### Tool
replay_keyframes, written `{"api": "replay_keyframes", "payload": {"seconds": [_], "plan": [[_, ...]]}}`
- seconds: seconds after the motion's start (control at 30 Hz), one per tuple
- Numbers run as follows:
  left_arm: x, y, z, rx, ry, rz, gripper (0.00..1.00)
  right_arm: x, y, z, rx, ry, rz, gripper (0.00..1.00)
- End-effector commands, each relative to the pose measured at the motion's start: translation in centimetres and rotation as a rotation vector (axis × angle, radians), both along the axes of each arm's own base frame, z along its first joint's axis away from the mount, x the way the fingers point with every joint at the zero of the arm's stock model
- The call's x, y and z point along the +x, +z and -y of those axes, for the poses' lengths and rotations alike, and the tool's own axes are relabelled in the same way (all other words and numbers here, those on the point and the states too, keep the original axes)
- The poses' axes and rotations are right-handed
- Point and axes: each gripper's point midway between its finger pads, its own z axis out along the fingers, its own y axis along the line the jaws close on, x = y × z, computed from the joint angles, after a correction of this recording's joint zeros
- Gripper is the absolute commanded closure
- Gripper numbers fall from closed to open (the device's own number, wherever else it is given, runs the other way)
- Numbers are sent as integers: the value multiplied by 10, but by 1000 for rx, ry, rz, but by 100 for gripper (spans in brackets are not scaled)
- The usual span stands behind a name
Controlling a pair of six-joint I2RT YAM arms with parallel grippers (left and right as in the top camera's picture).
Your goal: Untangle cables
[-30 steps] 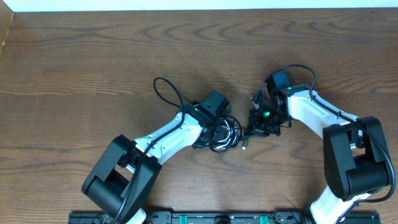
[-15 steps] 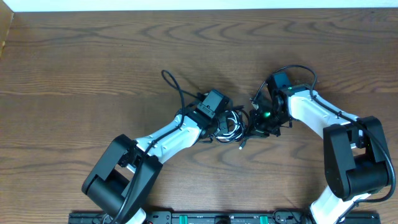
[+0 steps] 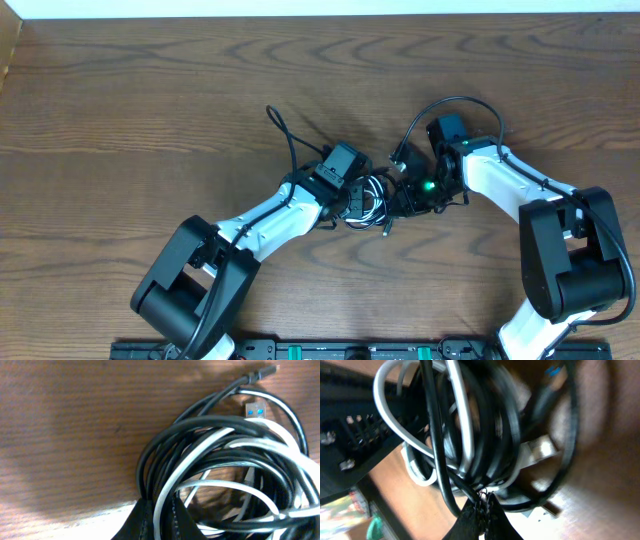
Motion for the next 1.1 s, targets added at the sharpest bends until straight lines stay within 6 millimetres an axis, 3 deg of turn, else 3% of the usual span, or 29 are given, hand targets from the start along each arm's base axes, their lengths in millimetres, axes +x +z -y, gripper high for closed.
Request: {"api": "replay_keyframes", "payload": {"seconds": [0.0, 0.13, 0.33, 0.63, 0.73, 0.77, 0.83, 0.93, 1.07], "plan": [[-22, -12, -2, 21, -61, -84, 92, 15, -6, 2, -36, 31, 94, 98], [-32, -15, -6, 34, -68, -127, 93, 30, -4, -1, -28, 27, 167, 96], [-44, -12, 3, -21, -121, -178, 92, 48, 0, -6, -8, -8, 229, 95], [-42, -12, 5, -26, -121, -170, 92, 29, 10, -28, 93, -40, 99, 94], [-42, -12, 5, -27, -121, -169, 92, 40, 10, -23, 81, -58, 143, 82], [-42, -12, 5, -24, -120, -166, 92, 49, 11, -18, 84, -76, 168, 71], [-42, -12, 5, -24, -120, -166, 92, 56, 12, -13, 88, -94, 188, 61], [-42, -12, 5, -25, -120, -167, 92, 60, 21, -11, 150, -109, 175, 59], [-42, -12, 5, -25, -120, -167, 92, 52, 47, -15, 324, -109, 107, 53]]}}
